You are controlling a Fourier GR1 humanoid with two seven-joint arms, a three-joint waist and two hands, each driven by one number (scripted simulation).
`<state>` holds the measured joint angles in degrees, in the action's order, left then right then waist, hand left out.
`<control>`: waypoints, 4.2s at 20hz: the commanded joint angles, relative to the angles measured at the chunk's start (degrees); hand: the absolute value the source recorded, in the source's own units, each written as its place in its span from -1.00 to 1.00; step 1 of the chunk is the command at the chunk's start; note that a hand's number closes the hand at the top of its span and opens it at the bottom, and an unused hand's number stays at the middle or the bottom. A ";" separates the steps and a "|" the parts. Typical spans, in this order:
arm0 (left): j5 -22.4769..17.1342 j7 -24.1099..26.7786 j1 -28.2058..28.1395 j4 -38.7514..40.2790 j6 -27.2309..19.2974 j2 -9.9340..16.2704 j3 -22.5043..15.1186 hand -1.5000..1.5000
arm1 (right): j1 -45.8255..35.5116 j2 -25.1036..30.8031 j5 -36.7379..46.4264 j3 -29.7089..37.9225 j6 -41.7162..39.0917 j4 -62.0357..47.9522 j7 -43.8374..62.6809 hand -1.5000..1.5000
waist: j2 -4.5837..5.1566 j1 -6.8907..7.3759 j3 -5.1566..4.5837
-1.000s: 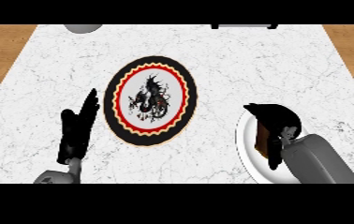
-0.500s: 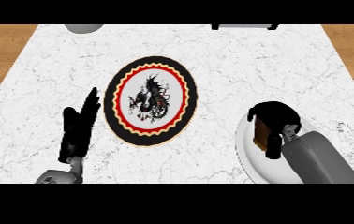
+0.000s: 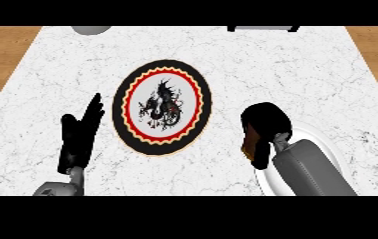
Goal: Pick the sweet potato from the plate and place it in the plate
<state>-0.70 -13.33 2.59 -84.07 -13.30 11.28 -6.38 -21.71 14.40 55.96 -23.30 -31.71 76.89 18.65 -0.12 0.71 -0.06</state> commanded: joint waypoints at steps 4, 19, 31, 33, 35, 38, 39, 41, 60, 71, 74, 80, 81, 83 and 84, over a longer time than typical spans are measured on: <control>0.30 1.29 2.28 0.77 2.35 -0.72 -2.39 0.00 | -6.09 -14.05 -5.08 -12.06 15.45 4.11 7.33 1.00 | 0.97 6.40 0.23; 1.65 -0.59 5.28 3.91 0.94 -1.62 -1.93 0.00 | -31.58 -14.40 -3.28 -28.56 50.19 3.47 43.07 1.00 | 0.21 4.02 -0.08; 2.83 0.55 2.01 2.05 -0.40 -2.97 -2.27 0.00 | -41.06 -14.38 -14.37 -27.58 59.03 -14.04 44.52 1.00 | 0.41 2.11 0.01; 0.01 3.31 1.16 3.16 3.10 -0.33 0.55 0.00 | -40.37 -14.39 -15.30 -27.05 63.25 -20.59 40.14 1.00 | 0.76 2.61 -0.02; 1.75 0.72 0.44 0.60 0.74 -2.21 -1.23 0.00 | -43.80 -14.39 -18.40 -26.72 59.88 -21.43 40.47 1.00 | 0.46 2.08 0.01; 2.47 -1.35 1.45 -0.73 0.78 -1.85 -1.60 0.00 | -43.72 -14.39 -23.24 -27.95 61.60 -27.16 36.99 1.00 | 0.69 2.69 0.02; 1.54 -0.98 2.50 0.05 1.37 -0.97 0.10 0.00 | -40.89 -14.39 -23.65 -26.79 62.27 -29.88 31.96 1.00 | 0.77 2.07 0.03; 1.77 -1.76 2.17 -0.68 0.65 -2.23 -0.68 0.00 | -40.63 -14.40 -28.69 -27.04 58.88 -30.38 30.08 1.00 | 0.82 2.41 0.03; 1.27 0.78 1.76 1.37 2.62 -1.28 1.37 0.00 | -34.21 -14.40 -51.20 -16.26 61.44 -30.57 -5.02 -1.00 | 0.84 1.41 0.19; 1.67 1.74 -1.33 -0.48 2.74 -1.29 2.35 0.00 | -26.62 -14.40 -64.77 -1.73 52.44 -31.97 -25.97 -1.00 | 0.39 0.25 0.08; 2.84 -0.30 -3.13 -3.63 2.38 -1.73 1.56 0.00 | -25.67 -14.40 -64.65 -1.91 51.66 -31.20 -27.94 -1.00 | 0.19 0.04 0.08; 3.50 -0.12 1.29 1.12 2.60 -3.09 2.43 0.00 | -26.30 -14.40 -71.55 -7.74 53.31 -39.50 -39.34 -1.00 | 0.45 0.78 0.08; 2.45 0.44 3.17 2.83 3.05 -2.78 4.35 0.00 | -23.30 -14.40 -71.98 -11.69 56.37 -34.12 -36.28 -1.00 | 0.32 0.40 0.07; 2.43 -5.68 -0.85 -6.69 4.20 -1.92 1.79 0.00 | -24.07 -14.40 -73.99 -14.32 59.78 -35.42 -36.82 -1.00 | 0.31 1.21 0.10; 3.03 -2.84 -2.79 -5.93 4.27 -1.21 2.85 0.00 | -26.56 -14.40 -72.20 -11.85 57.64 -36.92 -33.62 -1.00 | 0.23 0.56 0.08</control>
<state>2.27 -14.11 1.84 -85.97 -10.01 8.88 -3.96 -47.26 0.00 -15.39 -33.26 24.46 40.94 -16.32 0.22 1.40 0.02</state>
